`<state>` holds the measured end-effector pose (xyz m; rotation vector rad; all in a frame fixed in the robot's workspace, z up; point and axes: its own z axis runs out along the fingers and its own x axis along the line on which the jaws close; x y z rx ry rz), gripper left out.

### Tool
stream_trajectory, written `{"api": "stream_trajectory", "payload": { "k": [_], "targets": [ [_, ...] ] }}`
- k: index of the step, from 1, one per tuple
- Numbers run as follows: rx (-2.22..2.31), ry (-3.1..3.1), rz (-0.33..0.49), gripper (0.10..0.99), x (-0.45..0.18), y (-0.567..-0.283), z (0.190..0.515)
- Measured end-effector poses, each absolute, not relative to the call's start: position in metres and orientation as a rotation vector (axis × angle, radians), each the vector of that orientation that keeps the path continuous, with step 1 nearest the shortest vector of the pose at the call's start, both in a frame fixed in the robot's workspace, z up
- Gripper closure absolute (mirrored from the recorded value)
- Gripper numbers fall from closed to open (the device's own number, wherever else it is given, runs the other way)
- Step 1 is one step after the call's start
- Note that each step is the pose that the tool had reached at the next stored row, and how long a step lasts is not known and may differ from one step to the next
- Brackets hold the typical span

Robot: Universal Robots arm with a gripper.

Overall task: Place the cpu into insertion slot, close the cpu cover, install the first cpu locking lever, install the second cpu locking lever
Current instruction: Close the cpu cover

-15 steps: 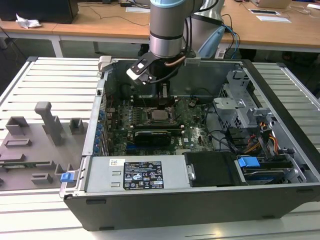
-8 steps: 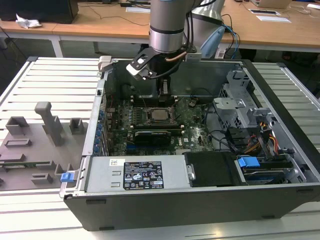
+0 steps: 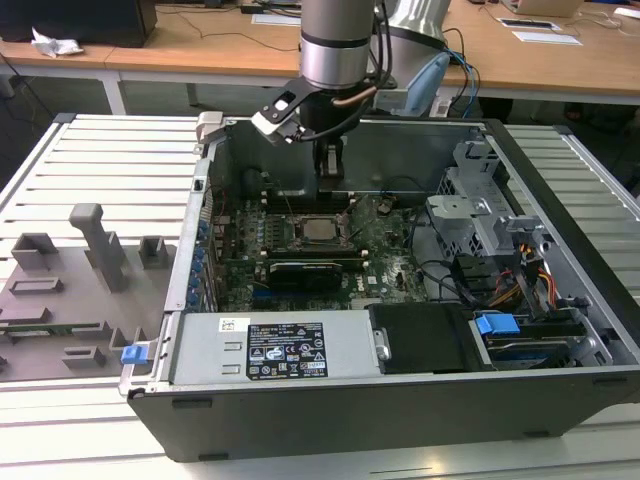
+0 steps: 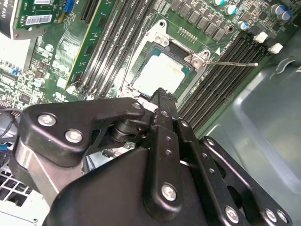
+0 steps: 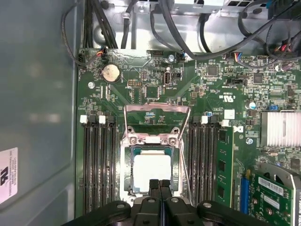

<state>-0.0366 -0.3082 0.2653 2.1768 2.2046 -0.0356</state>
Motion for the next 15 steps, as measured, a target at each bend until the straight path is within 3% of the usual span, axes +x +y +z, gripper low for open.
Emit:
{"api": "stream_trajectory", "payload": {
  "k": [15],
  "targets": [
    [2.176,2.204,-0.037,0.976,-0.023,-0.307,0.271]
  ]
}}
